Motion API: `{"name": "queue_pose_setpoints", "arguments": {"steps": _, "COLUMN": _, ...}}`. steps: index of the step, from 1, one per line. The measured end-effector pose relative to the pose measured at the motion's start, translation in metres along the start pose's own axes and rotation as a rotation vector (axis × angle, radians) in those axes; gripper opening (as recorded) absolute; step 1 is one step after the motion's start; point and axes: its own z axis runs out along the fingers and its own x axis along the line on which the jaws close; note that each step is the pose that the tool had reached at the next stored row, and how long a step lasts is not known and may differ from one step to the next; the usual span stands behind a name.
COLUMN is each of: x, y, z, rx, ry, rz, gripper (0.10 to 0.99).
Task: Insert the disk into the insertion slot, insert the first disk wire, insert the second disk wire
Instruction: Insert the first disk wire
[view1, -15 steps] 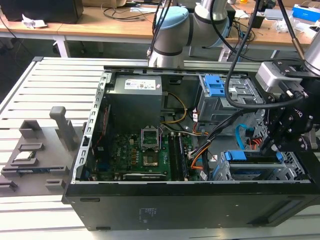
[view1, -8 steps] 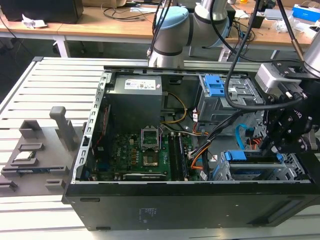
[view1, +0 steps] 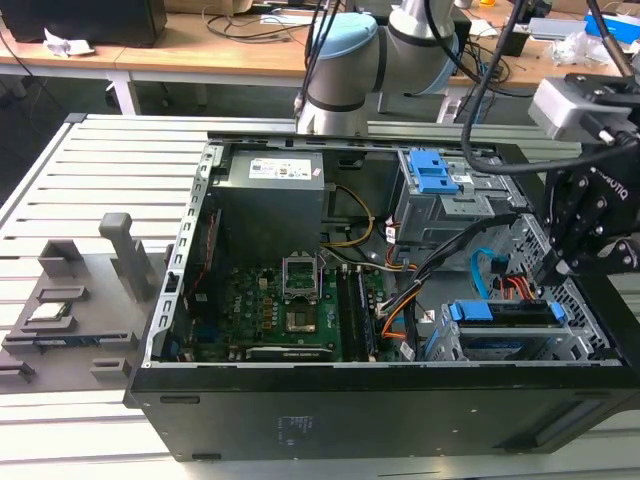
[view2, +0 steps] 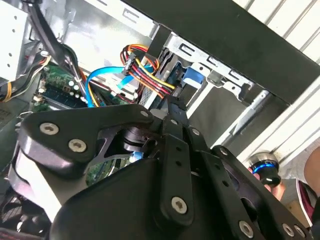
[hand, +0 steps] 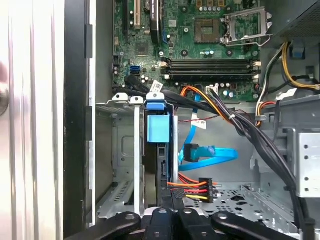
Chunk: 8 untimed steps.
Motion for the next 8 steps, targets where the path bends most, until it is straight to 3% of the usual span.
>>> {"name": "queue_pose_setpoints", "arguments": {"steps": 2, "x": 0.0002, "y": 0.0003, "z": -0.0075, "rx": 0.000, "ry": -0.0001, "rz": 0.000, "gripper": 0.106}}
{"name": "queue_pose_setpoints", "arguments": {"steps": 8, "x": 0.0007, "y": 0.0008, "z": -0.0204, "rx": 0.000, "ry": -0.0004, "rz": 0.000, "gripper": 0.106}}
